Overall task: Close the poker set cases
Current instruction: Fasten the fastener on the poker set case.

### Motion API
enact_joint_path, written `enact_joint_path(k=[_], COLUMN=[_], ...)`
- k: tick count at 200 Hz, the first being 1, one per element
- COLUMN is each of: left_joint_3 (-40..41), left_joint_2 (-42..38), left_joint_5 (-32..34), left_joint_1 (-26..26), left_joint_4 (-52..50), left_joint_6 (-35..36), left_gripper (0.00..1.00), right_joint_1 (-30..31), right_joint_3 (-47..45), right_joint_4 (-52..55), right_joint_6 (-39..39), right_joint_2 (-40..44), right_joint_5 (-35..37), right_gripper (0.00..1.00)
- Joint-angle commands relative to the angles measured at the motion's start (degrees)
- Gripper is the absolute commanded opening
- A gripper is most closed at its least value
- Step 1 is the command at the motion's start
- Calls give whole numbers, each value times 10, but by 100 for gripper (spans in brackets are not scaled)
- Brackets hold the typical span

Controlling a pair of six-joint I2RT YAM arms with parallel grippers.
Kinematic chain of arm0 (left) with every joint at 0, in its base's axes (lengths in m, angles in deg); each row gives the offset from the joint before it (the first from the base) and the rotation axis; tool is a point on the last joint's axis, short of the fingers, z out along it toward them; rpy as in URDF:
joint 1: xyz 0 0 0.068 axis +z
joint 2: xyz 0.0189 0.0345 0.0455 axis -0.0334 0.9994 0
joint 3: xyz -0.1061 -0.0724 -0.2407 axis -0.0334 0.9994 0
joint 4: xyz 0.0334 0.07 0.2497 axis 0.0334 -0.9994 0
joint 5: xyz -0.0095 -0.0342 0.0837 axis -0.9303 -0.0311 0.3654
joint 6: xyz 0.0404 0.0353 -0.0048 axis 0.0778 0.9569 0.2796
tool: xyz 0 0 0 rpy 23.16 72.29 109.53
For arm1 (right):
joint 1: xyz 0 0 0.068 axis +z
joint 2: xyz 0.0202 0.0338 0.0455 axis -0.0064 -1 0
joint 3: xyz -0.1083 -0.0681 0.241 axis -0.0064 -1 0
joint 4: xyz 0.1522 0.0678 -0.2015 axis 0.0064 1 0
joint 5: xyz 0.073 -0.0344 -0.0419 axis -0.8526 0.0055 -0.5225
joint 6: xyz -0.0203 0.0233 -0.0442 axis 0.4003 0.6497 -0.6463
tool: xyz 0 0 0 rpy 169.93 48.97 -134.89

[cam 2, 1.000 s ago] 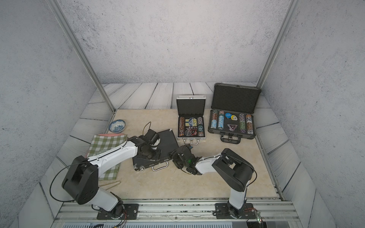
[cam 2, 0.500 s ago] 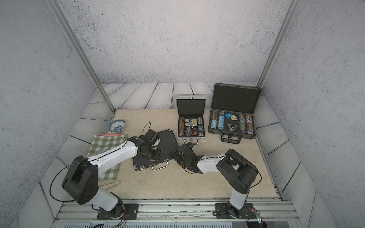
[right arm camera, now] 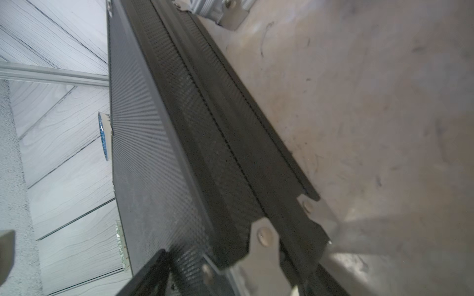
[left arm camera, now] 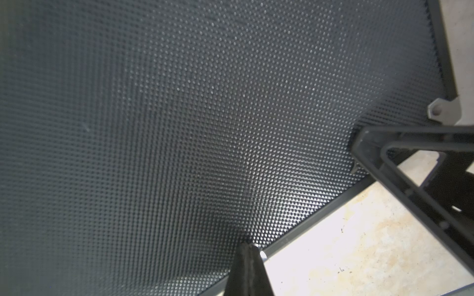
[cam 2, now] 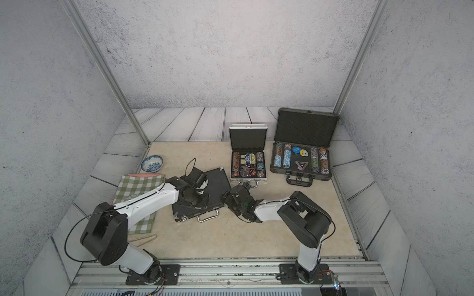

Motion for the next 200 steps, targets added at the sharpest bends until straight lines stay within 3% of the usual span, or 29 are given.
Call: enact_joint_path(k=[1, 69, 158, 200], left_joint_3=[14, 13, 20, 18], left_joint_2=[2, 4, 0, -4], left_joint_5=[-9, -11, -15, -8], left_joint_1=[1, 1, 1, 1], left_joint_4=[-40, -39, -37, -41], left_joint_6=[5, 4, 5, 4], left_gripper=[4, 4, 3, 4], right_joint_1=[-1, 0, 0, 0], right_joint_3=[-8, -10, -38, -32], right_joint_4=[43, 67, 0, 21], right_joint_6=[26, 36, 51, 29], right_joint_2=[-38, -25, -67, -40], right_joint_5=[-5, 9, 14, 7], right_gripper=[77, 77, 62, 68])
